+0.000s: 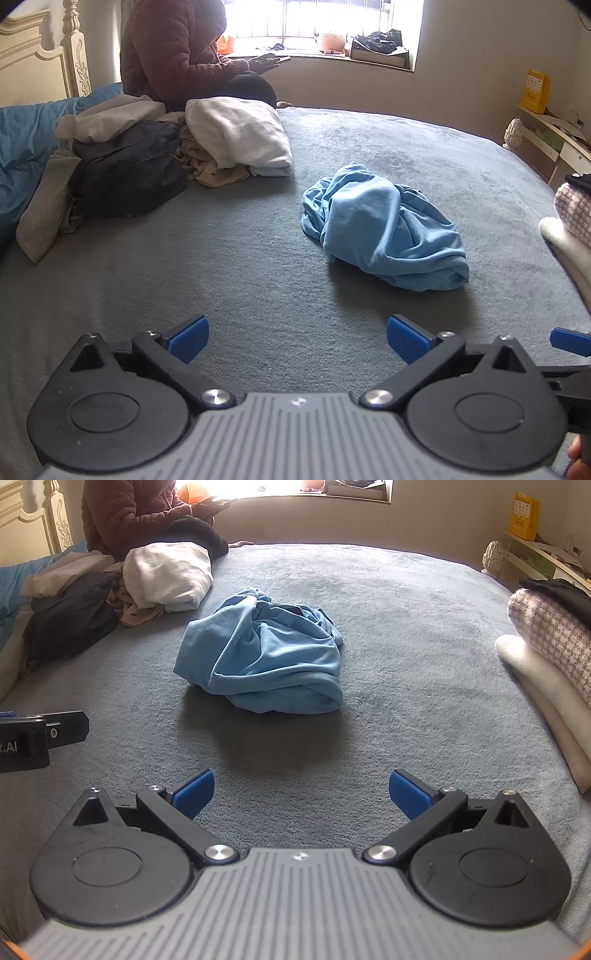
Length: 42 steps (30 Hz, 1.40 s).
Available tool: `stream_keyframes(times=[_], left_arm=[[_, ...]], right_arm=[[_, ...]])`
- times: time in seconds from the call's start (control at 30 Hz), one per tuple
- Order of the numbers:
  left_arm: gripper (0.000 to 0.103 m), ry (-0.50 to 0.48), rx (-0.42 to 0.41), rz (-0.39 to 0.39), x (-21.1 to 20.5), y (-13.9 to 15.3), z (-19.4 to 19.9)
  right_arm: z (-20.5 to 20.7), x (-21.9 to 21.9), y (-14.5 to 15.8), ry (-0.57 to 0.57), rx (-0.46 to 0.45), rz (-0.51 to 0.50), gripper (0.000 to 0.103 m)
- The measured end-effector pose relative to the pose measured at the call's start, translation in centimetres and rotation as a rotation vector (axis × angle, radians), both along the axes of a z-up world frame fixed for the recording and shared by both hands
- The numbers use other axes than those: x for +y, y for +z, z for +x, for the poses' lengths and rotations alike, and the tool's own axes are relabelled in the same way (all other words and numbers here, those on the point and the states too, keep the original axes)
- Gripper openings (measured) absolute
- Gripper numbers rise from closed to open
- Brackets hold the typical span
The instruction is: Fold clothes
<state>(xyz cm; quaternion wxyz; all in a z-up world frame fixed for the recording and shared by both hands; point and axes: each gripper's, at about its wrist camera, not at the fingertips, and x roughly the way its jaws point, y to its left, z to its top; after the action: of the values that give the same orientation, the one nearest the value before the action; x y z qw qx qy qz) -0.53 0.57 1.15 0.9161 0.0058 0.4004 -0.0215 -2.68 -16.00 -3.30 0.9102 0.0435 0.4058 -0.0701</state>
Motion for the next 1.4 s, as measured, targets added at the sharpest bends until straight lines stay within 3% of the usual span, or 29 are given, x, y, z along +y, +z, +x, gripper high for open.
stream_keyframes(times=[0.6, 0.83, 0.93, 1.0, 1.1, 1.17, 1.3, 1.4], left_arm=[[0.103, -0.017, -0.011, -0.001, 0.2, -1.3, 0.9], [0.103, -0.046, -0.018, -0.044, 0.4, -3.0, 2.6], [0.103, -0.059, -0.017, -0.061, 0.5, -3.8, 3.5], [0.103, -0.124, -0.012, -0.059, 0.4, -4.3, 4.5], [0.103, -0.181, -0.086, -0.021, -0.2, -4.4, 5.9], [0.103, -0.233, -0.135, 0.05, -1.5, -4.1, 7.5], [0.103, -0.325, -0.221, 0.181, -4.9, -3.9, 11.0], [0.103, -0.321, -0.259, 0.198, -7.2, -4.7, 13.0]], right_arm=[[0.2, -0.5, -0.4, 0.004, -0.008, 0.004, 0.101], [0.9, -1.3, -0.5, 0.036, -0.08, 0.014, 0.101], [2.2, -1.9, -0.6, 0.071, -0.152, 0.013, 0.102], [3.6, -2.6, -0.7, 0.108, -0.218, 0.007, 0.102], [6.6, -4.2, -1.0, 0.104, -0.287, -0.038, 0.102], [9.0, -5.8, -1.3, 0.074, -0.306, -0.041, 0.102], [14.0, -8.8, -2.7, 0.077, -0.265, 0.041, 0.102], [17.0, -10.4, -4.6, 0.074, -0.209, 0.147, 0.102]])
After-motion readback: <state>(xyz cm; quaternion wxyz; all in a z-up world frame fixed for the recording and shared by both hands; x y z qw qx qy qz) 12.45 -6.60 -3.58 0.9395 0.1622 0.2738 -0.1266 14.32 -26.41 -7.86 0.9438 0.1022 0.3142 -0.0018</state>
